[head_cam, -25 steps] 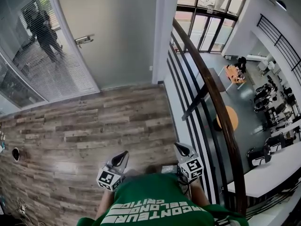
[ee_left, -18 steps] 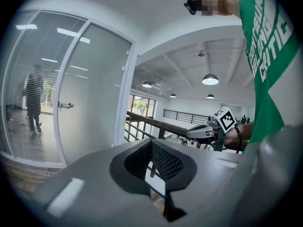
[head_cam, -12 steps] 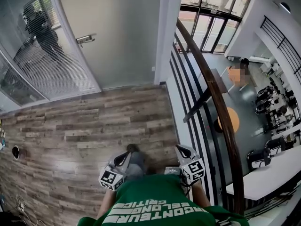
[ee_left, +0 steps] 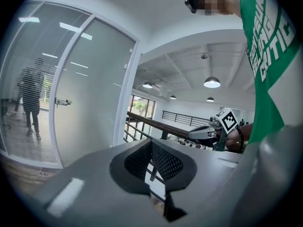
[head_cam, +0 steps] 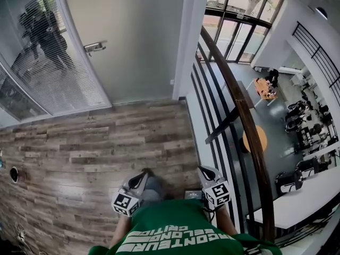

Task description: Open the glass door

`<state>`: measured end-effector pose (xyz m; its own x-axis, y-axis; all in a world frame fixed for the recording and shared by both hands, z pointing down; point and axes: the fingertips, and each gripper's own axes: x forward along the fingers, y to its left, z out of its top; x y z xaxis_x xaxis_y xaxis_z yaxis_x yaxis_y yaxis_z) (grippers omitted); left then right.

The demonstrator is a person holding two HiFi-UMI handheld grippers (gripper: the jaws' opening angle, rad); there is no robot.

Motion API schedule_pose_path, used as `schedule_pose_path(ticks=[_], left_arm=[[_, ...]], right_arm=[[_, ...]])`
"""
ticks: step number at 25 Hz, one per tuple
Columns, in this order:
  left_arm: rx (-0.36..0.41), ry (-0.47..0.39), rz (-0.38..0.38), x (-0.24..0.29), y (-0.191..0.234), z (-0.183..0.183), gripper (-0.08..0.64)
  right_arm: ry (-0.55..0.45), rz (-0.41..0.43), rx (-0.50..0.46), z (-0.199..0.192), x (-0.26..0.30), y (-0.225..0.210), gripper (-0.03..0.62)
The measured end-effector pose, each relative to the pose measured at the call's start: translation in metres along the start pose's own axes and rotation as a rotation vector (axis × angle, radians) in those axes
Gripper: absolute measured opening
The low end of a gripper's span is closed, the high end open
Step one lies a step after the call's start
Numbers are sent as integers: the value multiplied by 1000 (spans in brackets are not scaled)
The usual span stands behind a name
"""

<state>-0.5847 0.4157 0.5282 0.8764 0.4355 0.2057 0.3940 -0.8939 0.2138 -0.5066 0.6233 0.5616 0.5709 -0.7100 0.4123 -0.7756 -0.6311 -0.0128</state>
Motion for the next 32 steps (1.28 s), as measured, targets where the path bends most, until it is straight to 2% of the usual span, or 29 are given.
schedule_pose_path(ticks=[13, 24, 32], left_arm=[[-2, -23, 4, 42, 89, 29, 11], [-72, -43, 75, 46, 158, 50, 11], [-102, -84, 160, 36, 205, 56, 11]], right_arm=[[-10, 8, -36, 52, 92, -18, -6], [44, 53, -115, 97, 152, -18, -6], [63, 144, -216, 126, 211, -5, -6]])
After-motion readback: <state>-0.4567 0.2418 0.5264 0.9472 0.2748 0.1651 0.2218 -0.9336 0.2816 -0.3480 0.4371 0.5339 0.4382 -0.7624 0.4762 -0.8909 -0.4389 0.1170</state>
